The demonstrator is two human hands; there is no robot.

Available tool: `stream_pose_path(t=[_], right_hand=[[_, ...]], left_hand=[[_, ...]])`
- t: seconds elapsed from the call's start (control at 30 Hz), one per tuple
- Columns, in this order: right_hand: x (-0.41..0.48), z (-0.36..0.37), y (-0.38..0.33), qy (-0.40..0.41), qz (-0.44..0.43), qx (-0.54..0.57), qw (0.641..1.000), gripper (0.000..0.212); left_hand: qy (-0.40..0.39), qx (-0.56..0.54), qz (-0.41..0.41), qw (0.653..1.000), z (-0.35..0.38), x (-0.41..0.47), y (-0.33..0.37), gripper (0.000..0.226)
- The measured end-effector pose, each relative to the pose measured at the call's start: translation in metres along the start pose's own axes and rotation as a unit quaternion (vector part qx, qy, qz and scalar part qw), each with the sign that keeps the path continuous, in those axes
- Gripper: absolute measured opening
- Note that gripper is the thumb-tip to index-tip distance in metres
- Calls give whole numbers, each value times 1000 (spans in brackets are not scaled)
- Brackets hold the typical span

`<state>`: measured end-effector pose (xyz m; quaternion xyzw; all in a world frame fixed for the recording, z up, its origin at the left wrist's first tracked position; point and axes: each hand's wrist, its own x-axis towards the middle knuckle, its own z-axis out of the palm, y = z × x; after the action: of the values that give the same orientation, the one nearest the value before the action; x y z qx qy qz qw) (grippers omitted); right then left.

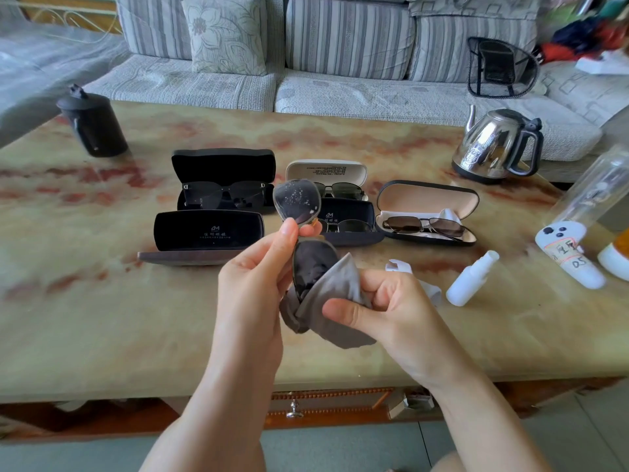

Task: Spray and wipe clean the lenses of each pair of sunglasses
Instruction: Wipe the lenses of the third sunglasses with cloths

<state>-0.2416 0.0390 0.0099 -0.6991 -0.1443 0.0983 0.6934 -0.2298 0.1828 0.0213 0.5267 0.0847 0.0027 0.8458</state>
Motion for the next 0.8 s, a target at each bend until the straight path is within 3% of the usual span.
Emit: stream_pose_path(t=[0.17,0.27,0.4,0.57,0.8], right_hand=[[-1,3,-1,25,-33,-33,999,14],[1,-2,-2,82,-68,-62,992,13],[4,-9,0,94,-98,-28,990,37],[8,-7,1,89,-80,-17,993,48],[7,-5,-6,109,-38,112,987,6]], left_hand=[[-20,13,37,999,-7,5,3,26],[-56,57,50,996,-10,6,5,32],[-114,122,73,983,-7,2,0,29],[-153,171,114,967,-5,-1,-4,24],[-172,261,165,935,-6,-4,-10,14]])
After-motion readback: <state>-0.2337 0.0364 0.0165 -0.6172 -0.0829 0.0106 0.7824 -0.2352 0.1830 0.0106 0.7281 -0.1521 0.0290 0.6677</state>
